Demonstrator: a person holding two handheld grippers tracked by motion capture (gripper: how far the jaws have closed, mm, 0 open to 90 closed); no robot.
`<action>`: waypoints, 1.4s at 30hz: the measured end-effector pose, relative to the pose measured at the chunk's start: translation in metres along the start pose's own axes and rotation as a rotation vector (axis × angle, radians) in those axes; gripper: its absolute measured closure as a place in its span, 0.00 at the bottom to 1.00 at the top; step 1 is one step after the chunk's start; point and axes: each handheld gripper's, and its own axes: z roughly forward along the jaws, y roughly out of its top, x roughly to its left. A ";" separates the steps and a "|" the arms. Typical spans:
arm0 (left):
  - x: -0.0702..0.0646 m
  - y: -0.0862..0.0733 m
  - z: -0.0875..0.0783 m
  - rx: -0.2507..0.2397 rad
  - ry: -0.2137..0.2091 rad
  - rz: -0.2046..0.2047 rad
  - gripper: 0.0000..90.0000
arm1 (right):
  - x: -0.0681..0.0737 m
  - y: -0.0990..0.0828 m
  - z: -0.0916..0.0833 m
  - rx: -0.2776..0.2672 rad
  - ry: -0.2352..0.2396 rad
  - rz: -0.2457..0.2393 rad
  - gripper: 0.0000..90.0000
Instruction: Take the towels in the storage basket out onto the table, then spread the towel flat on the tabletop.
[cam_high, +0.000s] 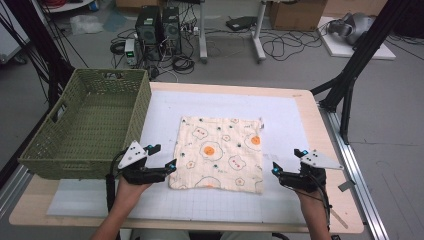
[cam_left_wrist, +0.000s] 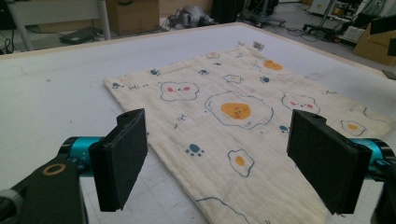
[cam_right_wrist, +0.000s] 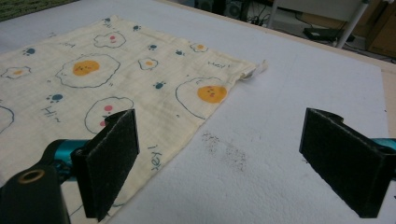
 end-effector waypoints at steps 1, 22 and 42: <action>0.000 0.000 0.000 0.001 0.001 -0.001 0.23 | 0.000 0.000 -0.001 0.002 0.000 -0.001 0.12; 0.004 0.001 0.006 0.015 -0.022 -0.023 0.24 | 0.000 -0.002 0.004 0.011 0.014 0.015 0.12; 0.028 0.046 0.087 0.129 0.052 -0.093 0.32 | -0.012 -0.012 -0.006 0.042 0.024 0.051 0.12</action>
